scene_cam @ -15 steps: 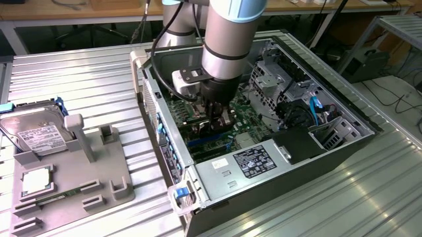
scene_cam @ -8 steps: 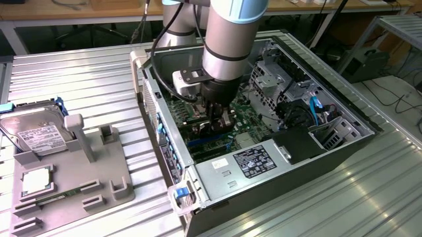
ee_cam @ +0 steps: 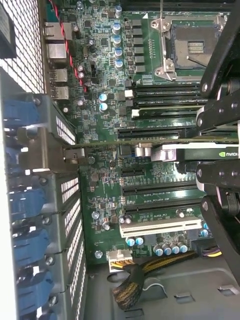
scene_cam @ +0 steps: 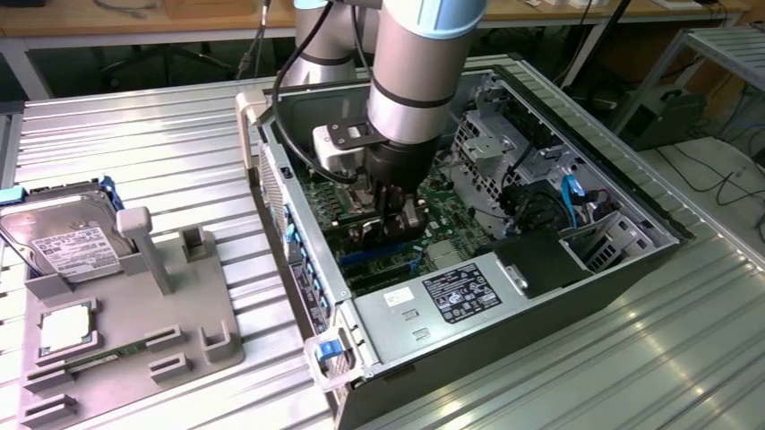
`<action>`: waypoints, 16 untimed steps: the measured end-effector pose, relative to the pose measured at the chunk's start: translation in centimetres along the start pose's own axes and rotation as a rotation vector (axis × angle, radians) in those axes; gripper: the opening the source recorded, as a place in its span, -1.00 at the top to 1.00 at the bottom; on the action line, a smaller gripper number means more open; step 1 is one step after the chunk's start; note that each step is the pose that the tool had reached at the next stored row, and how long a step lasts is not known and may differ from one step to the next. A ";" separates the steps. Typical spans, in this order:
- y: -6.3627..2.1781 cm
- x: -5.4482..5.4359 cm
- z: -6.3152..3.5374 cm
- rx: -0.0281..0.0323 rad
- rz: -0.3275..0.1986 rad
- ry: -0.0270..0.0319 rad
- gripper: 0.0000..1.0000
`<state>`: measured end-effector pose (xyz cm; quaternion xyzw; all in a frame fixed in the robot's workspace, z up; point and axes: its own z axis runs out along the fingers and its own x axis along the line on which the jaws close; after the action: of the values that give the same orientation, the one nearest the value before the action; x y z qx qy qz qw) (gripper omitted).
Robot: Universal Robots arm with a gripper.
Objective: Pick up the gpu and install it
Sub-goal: 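Insert the gpu into the slot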
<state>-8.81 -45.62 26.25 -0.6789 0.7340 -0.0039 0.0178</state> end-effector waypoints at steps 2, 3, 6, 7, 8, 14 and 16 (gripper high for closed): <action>0.00 0.0 -0.02 0.0001 0.000 -0.0002 0.47; 0.00 0.0 -0.03 0.0001 0.002 -0.0001 0.47; -0.01 0.1 -0.02 0.0001 0.007 0.0003 0.47; -0.01 0.1 -0.02 0.0002 0.010 0.0005 0.47; -0.01 0.1 -0.01 0.0003 0.013 0.0007 0.47; -0.01 0.2 0.14 0.0004 0.015 0.0008 0.47; -0.01 0.2 0.23 0.0004 0.014 0.0010 0.47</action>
<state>-8.81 -45.77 26.02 -0.6737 0.7388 -0.0042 0.0176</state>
